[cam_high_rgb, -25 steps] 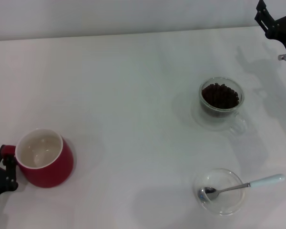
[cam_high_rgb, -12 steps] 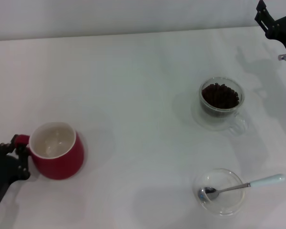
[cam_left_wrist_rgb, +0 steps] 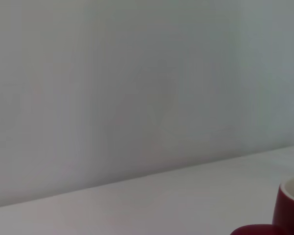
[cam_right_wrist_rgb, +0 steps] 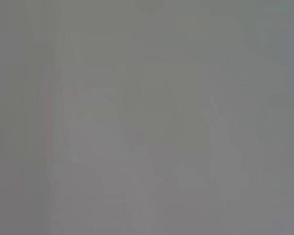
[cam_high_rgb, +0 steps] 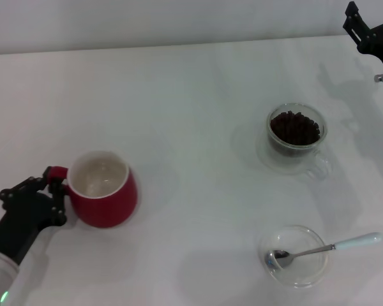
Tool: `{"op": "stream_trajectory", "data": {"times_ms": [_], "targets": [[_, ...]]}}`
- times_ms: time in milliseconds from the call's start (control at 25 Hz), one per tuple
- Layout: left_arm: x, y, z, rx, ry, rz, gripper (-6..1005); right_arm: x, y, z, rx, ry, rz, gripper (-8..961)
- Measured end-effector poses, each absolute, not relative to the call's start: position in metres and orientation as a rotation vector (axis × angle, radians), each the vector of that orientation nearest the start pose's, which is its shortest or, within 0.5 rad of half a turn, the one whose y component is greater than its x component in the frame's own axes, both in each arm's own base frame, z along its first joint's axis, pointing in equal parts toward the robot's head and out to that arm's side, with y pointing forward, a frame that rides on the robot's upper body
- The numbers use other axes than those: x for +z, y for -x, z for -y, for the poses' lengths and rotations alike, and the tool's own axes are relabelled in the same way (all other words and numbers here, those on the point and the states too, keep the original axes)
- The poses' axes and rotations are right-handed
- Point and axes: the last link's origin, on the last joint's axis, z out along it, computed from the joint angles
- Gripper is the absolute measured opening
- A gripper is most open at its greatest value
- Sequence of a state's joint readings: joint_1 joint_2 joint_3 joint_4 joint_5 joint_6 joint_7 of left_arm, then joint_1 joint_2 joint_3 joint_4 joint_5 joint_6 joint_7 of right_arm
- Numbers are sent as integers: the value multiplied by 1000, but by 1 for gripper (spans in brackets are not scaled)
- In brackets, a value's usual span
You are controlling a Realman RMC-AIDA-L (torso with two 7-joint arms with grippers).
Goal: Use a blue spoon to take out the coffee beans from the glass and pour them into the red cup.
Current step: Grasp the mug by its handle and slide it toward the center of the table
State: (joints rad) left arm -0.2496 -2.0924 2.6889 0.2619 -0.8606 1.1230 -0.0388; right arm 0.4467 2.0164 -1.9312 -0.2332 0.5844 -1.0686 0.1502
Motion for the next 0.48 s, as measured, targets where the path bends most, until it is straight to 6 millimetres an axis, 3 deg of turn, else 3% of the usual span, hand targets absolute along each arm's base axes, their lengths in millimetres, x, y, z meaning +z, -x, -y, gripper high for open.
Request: {"op": "stream_trajectory", "data": {"times_ms": [480], "targets": [[-107,316,-257,-548,2042,517,92,35,-334,-365,675,1485,-515,858]]}}
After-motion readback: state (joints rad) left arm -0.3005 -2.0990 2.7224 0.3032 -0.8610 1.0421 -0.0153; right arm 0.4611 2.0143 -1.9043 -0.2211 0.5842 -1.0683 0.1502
